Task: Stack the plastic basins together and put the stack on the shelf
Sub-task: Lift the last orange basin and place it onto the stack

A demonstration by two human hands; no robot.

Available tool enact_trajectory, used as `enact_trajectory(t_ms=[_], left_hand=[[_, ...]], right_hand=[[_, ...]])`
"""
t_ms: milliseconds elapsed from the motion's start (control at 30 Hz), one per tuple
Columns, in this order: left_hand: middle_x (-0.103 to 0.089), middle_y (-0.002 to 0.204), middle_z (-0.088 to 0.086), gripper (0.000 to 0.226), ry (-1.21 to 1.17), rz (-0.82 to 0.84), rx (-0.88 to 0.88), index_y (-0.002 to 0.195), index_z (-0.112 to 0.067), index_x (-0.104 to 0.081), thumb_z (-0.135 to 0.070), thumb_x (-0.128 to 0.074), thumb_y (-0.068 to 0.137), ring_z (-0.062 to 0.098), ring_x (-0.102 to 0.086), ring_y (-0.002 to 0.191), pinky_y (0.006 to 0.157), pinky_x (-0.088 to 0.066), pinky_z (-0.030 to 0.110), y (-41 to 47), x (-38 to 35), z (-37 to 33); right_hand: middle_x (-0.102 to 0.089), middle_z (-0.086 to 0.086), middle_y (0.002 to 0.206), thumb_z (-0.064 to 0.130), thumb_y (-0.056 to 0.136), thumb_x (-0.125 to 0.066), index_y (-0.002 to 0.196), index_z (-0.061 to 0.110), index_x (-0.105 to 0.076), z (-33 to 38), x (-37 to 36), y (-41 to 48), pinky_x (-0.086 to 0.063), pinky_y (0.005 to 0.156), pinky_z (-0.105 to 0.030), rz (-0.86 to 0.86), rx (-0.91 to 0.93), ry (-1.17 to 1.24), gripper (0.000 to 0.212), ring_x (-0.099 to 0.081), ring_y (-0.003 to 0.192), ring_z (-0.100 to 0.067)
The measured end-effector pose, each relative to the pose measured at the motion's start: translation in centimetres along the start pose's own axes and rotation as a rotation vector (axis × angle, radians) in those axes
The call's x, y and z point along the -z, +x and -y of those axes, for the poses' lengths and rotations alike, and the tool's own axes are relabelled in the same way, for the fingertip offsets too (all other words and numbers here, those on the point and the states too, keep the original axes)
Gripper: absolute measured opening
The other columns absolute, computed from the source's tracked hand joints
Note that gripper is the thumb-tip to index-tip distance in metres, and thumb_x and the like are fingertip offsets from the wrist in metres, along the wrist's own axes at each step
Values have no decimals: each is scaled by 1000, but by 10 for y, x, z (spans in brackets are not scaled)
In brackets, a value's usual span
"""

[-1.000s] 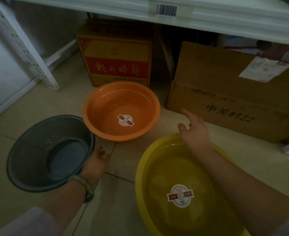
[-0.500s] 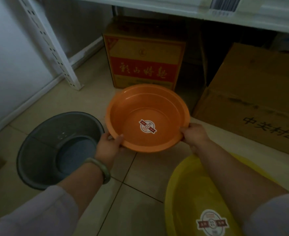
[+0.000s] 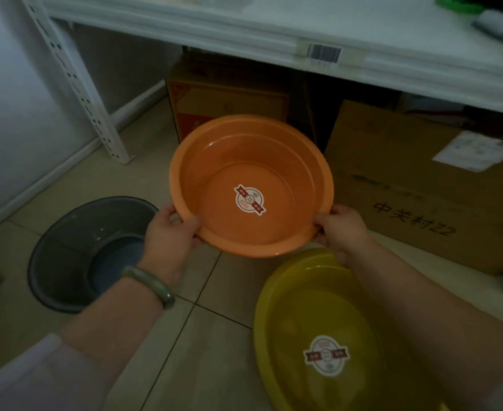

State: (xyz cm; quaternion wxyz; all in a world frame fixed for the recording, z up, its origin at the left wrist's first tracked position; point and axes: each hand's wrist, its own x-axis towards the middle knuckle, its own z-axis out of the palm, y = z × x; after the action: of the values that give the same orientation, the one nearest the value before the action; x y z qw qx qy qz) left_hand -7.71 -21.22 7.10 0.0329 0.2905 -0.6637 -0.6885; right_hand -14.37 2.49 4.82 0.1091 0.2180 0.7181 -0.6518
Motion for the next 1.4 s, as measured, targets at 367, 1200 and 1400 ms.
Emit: enact_trajectory(t_ms=[367, 1200, 1400], left_hand=[[-71, 93, 8, 29, 112, 209, -27, 110, -24, -52, -8, -58, 87, 20, -67, 80, 55, -58, 22, -102, -20, -28], [-65, 111, -5, 42, 911, 450, -90, 128, -35, -45, -30, -51, 86, 18, -61, 101, 89, -50, 38, -130, -44, 59], [-58, 123, -2, 56, 969, 448, -104, 143, -24, -30, -25, -50, 91, 16, -54, 97, 81, -39, 25, -123, -47, 76]], right_hand=[[-59, -4, 113, 15, 82, -57, 130, 16, -46, 20, 113, -113, -53, 87, -48, -196, 141, -210, 50, -61, 98, -28], [-54, 6, 96, 21, 89, -49, 131, 24, -46, -111, 178, -158, -44, 76, -33, -188, 66, -579, 42, -55, 87, -18], [-50, 2, 95, 19, 91, -47, 135, 18, -36, -126, 172, -148, -42, 73, -32, -143, 43, -636, 45, -52, 83, -19]])
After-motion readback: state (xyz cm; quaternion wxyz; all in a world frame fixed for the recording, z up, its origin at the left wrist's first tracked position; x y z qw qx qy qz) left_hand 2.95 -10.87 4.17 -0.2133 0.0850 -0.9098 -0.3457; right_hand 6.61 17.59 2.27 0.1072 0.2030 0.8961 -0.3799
